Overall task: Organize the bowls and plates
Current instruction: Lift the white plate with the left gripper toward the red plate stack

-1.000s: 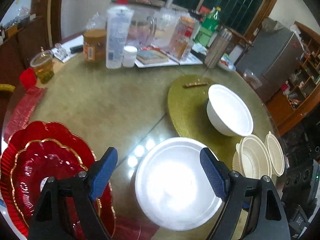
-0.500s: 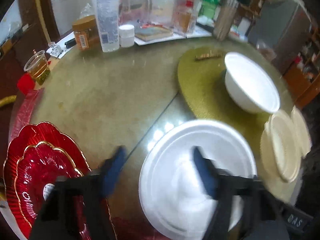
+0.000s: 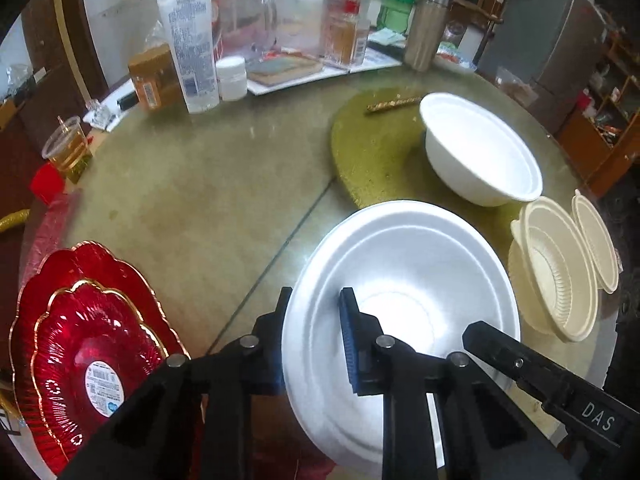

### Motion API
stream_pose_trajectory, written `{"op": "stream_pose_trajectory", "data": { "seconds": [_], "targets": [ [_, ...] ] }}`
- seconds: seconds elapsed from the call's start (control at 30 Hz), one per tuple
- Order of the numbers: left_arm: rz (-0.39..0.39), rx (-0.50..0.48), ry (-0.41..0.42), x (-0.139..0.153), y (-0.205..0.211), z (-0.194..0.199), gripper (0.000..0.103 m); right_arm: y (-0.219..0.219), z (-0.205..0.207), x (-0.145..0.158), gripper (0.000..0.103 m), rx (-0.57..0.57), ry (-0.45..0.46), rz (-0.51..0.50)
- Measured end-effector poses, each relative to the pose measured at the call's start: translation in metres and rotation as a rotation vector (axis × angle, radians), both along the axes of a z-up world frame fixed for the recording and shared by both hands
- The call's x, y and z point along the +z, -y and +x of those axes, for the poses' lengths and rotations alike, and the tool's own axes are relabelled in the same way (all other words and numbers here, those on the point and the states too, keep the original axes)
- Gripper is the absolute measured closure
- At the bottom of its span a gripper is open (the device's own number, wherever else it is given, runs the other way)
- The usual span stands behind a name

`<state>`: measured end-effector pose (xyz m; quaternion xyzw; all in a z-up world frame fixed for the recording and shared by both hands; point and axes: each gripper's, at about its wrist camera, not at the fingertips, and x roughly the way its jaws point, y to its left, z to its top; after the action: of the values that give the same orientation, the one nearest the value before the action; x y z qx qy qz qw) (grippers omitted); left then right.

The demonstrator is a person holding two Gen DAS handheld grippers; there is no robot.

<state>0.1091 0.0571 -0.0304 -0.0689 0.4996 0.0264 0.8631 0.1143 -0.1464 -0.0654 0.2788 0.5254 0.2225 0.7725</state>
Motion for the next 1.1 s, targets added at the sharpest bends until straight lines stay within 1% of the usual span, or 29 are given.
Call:
{"op": "stream_pose_trajectory", "data": {
  "seconds": [0.2, 0.83, 1.1],
  "targets": [
    [0.025, 0.003, 0.055, 0.011, 0.004, -0.011, 0.085, -0.001, -0.003, 0.01, 0.093, -0.003, 0.056, -0.008],
    [0.007, 0.03, 0.121, 0.02, -0.01, -0.04, 0.086, -0.019, -0.017, 0.031, 0.094, 0.026, 0.152, -0.051],
    [-0.009, 0.055, 0.169, 0.032, -0.024, -0.057, 0.087, -0.033, -0.028, 0.05, 0.094, 0.052, 0.2, -0.07]
  ]
}}
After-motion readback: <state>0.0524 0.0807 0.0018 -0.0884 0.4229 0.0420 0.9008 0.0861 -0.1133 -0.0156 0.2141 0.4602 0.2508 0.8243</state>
